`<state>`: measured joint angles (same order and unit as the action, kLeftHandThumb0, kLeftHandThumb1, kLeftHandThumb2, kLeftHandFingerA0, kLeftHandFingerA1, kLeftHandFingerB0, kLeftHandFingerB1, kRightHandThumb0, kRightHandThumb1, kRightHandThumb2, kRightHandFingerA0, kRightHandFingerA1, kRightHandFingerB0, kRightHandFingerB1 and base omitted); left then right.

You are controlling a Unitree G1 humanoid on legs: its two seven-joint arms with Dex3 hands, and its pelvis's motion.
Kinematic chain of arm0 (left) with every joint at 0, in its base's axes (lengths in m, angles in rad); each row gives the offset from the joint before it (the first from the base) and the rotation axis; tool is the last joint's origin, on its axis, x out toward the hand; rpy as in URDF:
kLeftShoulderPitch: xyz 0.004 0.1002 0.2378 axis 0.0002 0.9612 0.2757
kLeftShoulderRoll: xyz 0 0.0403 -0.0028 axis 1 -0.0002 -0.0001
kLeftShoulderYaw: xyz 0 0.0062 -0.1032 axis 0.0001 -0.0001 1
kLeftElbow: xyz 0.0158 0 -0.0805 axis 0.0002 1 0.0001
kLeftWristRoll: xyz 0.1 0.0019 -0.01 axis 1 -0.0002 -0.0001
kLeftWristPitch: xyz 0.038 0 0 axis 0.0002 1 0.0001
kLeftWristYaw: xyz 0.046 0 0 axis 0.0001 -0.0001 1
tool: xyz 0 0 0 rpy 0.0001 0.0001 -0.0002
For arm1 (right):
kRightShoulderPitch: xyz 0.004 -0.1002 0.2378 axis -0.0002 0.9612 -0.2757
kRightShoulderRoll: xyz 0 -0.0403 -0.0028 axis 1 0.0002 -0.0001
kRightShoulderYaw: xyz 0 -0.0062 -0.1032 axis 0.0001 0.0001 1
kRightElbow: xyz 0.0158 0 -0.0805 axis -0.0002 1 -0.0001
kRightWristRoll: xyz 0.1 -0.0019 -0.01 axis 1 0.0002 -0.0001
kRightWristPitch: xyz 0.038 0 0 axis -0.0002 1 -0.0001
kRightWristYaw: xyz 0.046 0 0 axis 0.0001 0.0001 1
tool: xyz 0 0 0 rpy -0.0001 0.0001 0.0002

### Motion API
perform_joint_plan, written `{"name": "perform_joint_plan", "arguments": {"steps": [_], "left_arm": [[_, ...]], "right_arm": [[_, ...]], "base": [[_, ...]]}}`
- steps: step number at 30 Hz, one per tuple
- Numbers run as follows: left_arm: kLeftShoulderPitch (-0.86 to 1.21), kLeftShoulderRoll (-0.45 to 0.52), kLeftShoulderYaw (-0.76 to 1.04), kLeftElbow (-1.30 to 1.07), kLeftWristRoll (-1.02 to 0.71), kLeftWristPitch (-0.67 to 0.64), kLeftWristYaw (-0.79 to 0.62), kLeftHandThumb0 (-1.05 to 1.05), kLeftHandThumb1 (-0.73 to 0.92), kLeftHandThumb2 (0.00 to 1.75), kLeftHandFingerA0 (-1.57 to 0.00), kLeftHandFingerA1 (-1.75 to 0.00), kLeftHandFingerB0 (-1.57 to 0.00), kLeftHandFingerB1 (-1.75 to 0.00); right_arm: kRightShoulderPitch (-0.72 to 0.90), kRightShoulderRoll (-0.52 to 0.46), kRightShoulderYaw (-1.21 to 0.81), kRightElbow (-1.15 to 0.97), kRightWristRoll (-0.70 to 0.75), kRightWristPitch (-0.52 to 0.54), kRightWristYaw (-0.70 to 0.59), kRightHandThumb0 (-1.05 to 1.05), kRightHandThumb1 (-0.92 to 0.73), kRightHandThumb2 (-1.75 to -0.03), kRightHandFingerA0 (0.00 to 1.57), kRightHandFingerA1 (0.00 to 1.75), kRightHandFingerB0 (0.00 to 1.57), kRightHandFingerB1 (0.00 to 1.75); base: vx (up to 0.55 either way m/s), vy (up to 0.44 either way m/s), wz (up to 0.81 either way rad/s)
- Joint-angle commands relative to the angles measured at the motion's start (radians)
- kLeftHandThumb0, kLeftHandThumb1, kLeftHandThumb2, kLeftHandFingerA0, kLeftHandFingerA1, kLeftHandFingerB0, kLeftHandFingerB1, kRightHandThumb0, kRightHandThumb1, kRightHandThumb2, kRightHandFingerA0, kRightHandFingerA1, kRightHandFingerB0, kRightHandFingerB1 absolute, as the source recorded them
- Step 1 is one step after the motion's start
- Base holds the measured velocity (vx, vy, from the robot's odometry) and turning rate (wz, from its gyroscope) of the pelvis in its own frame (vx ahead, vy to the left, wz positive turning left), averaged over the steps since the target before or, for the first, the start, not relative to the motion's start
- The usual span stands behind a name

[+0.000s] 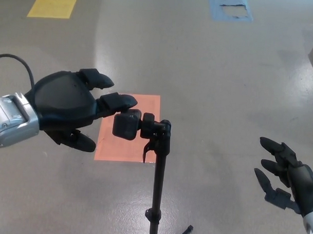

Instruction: The robot uses its left hand to grab the top of a phone stand kept on the floor and tilt it upwards to adjust its angle

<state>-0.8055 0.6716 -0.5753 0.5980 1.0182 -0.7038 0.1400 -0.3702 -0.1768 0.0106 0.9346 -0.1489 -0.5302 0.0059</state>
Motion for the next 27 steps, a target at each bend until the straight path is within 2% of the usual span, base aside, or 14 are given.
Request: {"name": "perform_joint_plan", "arguments": {"steps": [1,4,8,9,16,19,20,21,22,23,24,25,26,27], "left_arm": [[0.023,0.004,-0.012,-0.004,0.029,0.000,0.053,-0.85,0.71,1.08,-0.13,-0.44,0.00,-0.24],[0.025,0.004,-0.017,-0.010,0.039,0.002,0.064,-0.91,0.76,1.09,-0.14,-0.39,0.00,-0.18],[0.026,0.006,-0.026,-0.020,0.059,0.005,0.089,-0.89,0.76,1.11,-0.10,-0.39,0.00,-0.20],[0.027,0.007,-0.026,-0.022,0.060,0.007,0.087,-0.92,0.77,1.11,-0.15,-0.39,0.00,-0.18],[0.032,0.006,-0.024,-0.034,0.061,0.018,0.068,-0.86,0.73,1.09,-0.13,-0.41,0.00,-0.21],[0.029,0.008,-0.028,-0.036,0.070,0.025,0.055,-0.91,0.78,1.11,-0.15,-0.38,0.00,-0.16],[0.030,0.009,-0.029,-0.038,0.068,0.023,0.045,-0.91,0.77,1.11,-0.15,-0.44,0.00,-0.18],[0.031,0.010,-0.031,-0.039,0.065,0.021,0.035,-0.91,0.77,1.11,-0.15,-0.44,0.00,-0.18],[0.034,0.010,-0.033,-0.035,0.066,0.017,0.041,-0.84,0.91,0.68,-0.19,-0.29,-0.03,-0.19],[0.038,0.010,-0.036,-0.030,0.067,0.014,0.049,-0.84,0.91,0.68,-0.19,-0.29,-0.03,-0.19],[0.040,0.011,-0.038,-0.026,0.065,0.009,0.049,-0.83,0.73,1.08,-0.11,-0.42,0.00,-0.21],[0.040,0.012,-0.038,-0.025,0.064,0.008,0.048,-0.83,0.73,1.08,-0.11,-0.42,0.00,-0.21],[0.047,0.013,-0.040,-0.026,0.065,0.009,0.052,-0.84,0.72,1.07,-0.09,-0.41,-0.01,-0.22],[0.049,0.014,-0.040,-0.026,0.066,0.009,0.053,-0.84,0.72,1.07,-0.09,-0.41,-0.01,-0.22]], "right_arm": [[-0.006,-0.008,-0.010,0.008,0.016,0.004,0.008,-0.65,-0.82,-0.64,0.25,0.37,0.15,0.29],[-0.005,-0.013,-0.005,0.003,0.005,0.009,0.003,-0.66,-0.83,-0.64,0.25,0.36,0.15,0.29],[-0.007,-0.015,-0.005,0.006,0.004,0.006,0.000,-0.65,-0.83,-0.64,0.25,0.36,0.15,0.29],[-0.008,-0.015,-0.005,0.005,0.004,0.006,0.001,-0.64,-0.83,-0.64,0.25,0.36,0.15,0.29],[-0.012,-0.013,-0.010,0.005,0.009,0.006,0.001,-0.66,-0.83,-0.64,0.26,0.37,0.16,0.29],[-0.016,-0.016,-0.005,0.001,0.000,0.008,-0.007,-0.67,-0.83,-0.63,0.27,0.37,0.16,0.29],[-0.017,-0.014,-0.008,0.004,0.006,0.005,-0.004,-0.72,-0.68,-0.89,0.19,0.45,0.12,0.40],[-0.019,-0.012,-0.012,0.008,0.012,0.002,0.002,-0.72,-0.68,-0.89,0.19,0.45,0.12,0.40],[-0.020,-0.011,-0.012,0.010,0.014,0.004,0.004,-0.72,-0.68,-0.90,0.19,0.44,0.12,0.40],[-0.022,-0.011,-0.013,0.011,0.014,0.007,0.005,-0.72,-0.68,-0.90,0.19,0.44,0.12,0.40],[-0.023,-0.010,-0.013,0.014,0.015,0.003,0.006,-0.71,-0.68,-0.89,0.19,0.44,0.12,0.40],[-0.023,-0.010,-0.013,0.015,0.015,0.002,0.007,-0.71,-0.68,-0.89,0.19,0.44,0.12,0.40],[-0.024,-0.009,-0.014,0.015,0.017,0.002,0.010,-0.66,-0.83,-0.63,0.26,0.36,0.16,0.29],[-0.024,-0.009,-0.014,0.015,0.018,0.002,0.012,-0.66,-0.83,-0.63,0.26,0.36,0.16,0.29]], "base": [[0.00,0.000,0.00],[0.00,0.000,0.00],[0.00,0.000,0.00],[0.00,0.000,0.00],[0.00,0.000,0.00],[0.00,0.000,0.00],[0.00,0.000,0.00],[0.00,0.000,0.00],[0.00,0.000,0.00],[0.00,0.000,0.00],[0.00,0.000,0.00],[0.00,0.000,0.00],[0.00,0.000,0.00],[0.00,0.000,0.00]]}}
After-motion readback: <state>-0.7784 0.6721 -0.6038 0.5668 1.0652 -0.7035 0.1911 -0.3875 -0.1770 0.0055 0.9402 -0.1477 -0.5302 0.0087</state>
